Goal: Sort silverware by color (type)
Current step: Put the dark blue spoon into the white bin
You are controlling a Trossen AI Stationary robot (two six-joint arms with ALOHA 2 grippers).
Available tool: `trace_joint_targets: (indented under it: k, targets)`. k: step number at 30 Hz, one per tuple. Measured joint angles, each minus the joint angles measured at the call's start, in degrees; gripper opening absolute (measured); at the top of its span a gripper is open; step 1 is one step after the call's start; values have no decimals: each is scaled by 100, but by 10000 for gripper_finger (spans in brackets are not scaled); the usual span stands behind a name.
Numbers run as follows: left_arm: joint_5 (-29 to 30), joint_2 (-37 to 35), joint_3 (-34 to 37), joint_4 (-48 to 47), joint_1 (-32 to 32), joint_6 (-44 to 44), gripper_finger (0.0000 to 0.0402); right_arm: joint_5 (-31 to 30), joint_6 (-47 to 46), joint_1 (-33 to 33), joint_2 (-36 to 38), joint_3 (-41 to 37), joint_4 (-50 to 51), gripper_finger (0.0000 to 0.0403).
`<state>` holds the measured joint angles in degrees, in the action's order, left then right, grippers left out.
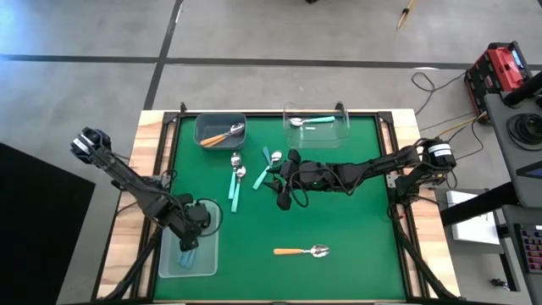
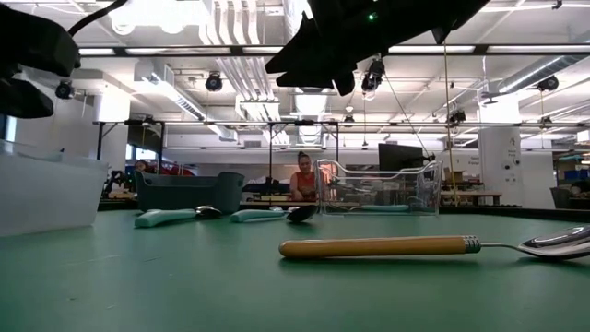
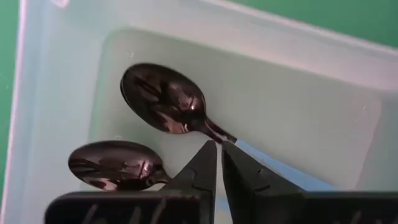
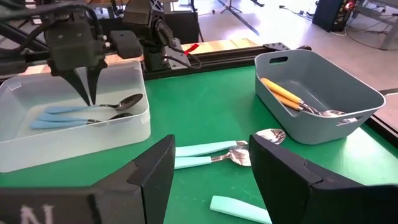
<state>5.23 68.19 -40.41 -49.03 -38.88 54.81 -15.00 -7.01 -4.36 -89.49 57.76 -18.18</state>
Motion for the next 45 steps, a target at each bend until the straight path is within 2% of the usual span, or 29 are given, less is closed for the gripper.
trace_joint_targets:
  k: [10, 24, 34, 39, 45]
  targets:
    - [-38, 565, 14, 696, -41, -296, 0, 0, 9, 0, -2, 0, 2, 196]
    - [667, 1193, 28, 453, -40, -289, 0, 0, 7, 0, -7, 0, 1, 196]
    - [730, 1579, 36, 359, -41, -257, 0, 0, 9, 0, -9, 0, 0, 196]
    - [776, 1630, 37, -116, -38, 205, 0, -1, 9, 0, -9, 0, 0, 196]
    - [556, 1450, 49, -513, -41, 594, 0, -1, 5, 0, -9, 0, 0, 196]
